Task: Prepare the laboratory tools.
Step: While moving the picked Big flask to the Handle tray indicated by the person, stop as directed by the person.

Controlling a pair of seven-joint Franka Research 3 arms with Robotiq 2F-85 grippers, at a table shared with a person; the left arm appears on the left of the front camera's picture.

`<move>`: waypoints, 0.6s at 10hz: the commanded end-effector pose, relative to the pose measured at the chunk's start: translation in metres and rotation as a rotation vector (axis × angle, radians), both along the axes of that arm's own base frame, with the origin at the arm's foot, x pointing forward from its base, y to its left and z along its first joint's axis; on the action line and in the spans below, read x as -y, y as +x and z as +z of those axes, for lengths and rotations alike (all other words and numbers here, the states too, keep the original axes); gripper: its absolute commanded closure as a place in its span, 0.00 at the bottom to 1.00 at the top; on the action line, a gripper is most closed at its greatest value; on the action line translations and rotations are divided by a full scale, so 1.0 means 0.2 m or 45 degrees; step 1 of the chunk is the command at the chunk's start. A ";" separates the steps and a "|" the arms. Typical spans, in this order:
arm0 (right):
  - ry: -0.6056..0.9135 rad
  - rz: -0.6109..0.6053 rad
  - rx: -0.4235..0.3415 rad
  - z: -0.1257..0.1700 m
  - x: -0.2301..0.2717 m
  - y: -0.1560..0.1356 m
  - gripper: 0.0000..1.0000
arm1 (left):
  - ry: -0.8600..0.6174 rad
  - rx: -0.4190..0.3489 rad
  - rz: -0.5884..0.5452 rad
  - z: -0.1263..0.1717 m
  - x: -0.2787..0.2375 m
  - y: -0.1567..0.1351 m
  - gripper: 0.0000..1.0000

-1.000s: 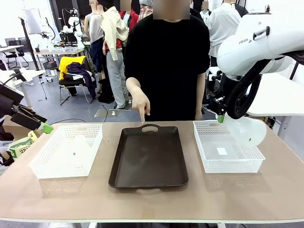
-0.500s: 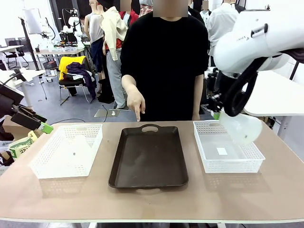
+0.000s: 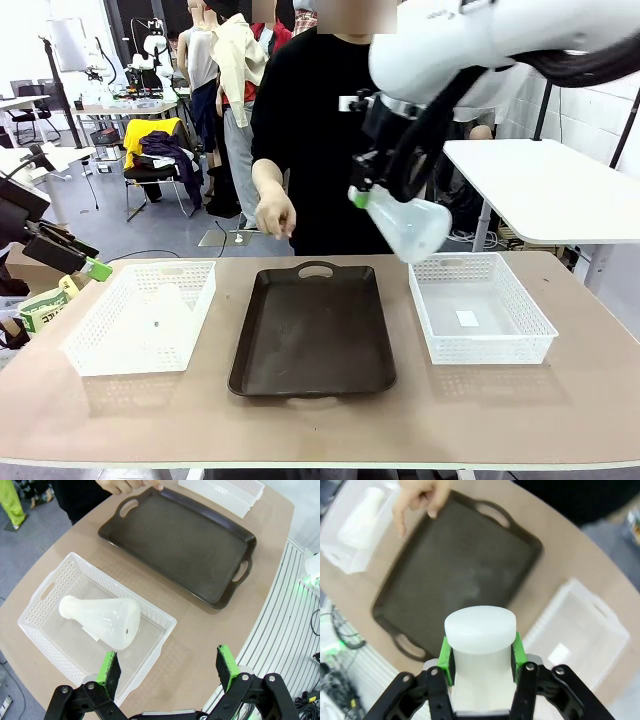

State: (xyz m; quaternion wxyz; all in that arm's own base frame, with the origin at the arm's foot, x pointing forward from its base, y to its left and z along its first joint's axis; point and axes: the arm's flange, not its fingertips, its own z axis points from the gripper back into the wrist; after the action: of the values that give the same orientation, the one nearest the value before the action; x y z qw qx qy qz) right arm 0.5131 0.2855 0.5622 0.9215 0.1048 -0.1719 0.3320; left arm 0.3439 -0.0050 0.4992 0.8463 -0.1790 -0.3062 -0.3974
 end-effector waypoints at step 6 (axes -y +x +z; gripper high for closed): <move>0.001 0.378 -0.210 -0.20 -0.66 0.37 1.00 | 0.002 0.001 -0.008 0.00 -0.01 0.00 0.00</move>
State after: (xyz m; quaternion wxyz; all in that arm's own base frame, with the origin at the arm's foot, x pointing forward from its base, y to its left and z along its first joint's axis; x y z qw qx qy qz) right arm 0.5730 0.4118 0.5096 0.8774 0.1642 -0.0838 0.4429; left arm 0.3440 -0.0049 0.4992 0.8465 -0.1788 -0.3061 -0.3973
